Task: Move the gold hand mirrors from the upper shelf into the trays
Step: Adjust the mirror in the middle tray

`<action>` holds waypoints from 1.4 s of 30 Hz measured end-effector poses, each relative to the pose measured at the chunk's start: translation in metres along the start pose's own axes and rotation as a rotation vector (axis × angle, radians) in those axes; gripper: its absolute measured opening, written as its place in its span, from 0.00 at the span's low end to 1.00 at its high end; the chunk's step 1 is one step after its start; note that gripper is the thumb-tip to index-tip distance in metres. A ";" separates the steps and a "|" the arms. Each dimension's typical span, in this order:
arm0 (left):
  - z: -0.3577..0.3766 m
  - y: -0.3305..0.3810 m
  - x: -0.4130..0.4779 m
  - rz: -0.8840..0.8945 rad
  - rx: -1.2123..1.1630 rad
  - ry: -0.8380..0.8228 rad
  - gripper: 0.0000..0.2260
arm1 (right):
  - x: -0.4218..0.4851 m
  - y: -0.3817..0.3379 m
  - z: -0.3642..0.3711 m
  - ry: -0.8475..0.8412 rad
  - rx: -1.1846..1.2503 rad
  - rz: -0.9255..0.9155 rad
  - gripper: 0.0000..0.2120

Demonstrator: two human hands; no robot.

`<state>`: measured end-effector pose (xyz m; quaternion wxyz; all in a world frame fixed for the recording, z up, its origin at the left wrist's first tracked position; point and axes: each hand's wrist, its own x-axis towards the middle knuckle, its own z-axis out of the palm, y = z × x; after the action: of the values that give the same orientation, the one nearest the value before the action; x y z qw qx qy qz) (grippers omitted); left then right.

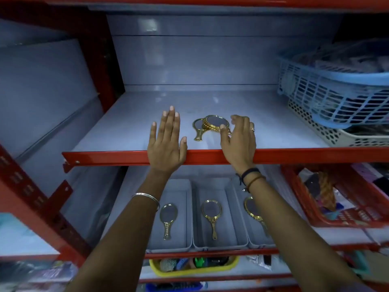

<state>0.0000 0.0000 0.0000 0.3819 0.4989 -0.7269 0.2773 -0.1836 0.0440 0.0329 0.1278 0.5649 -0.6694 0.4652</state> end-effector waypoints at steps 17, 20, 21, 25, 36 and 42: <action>-0.005 0.003 0.002 -0.012 0.019 -0.037 0.28 | 0.054 0.009 -0.027 -0.617 0.414 0.631 0.14; -0.008 0.004 0.001 -0.016 0.015 -0.060 0.28 | 0.034 0.008 -0.050 -0.595 0.653 0.666 0.14; -0.009 0.004 0.001 -0.015 0.016 -0.061 0.28 | 0.024 0.008 -0.058 -0.607 0.716 0.666 0.12; -0.011 0.005 0.000 -0.013 0.022 -0.084 0.28 | -0.035 0.012 -0.090 -0.719 0.846 0.636 0.05; -0.002 0.003 -0.001 -0.013 -0.005 -0.043 0.28 | -0.181 0.068 -0.034 -0.955 0.717 0.954 0.04; -0.003 0.003 -0.001 -0.014 -0.007 -0.010 0.28 | -0.203 0.095 0.052 -0.947 0.457 1.039 0.07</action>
<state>-0.0021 0.0036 0.0010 0.3819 0.5040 -0.7263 0.2696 -0.1812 0.1271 -0.1816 -0.5325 0.3279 -0.7204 0.2999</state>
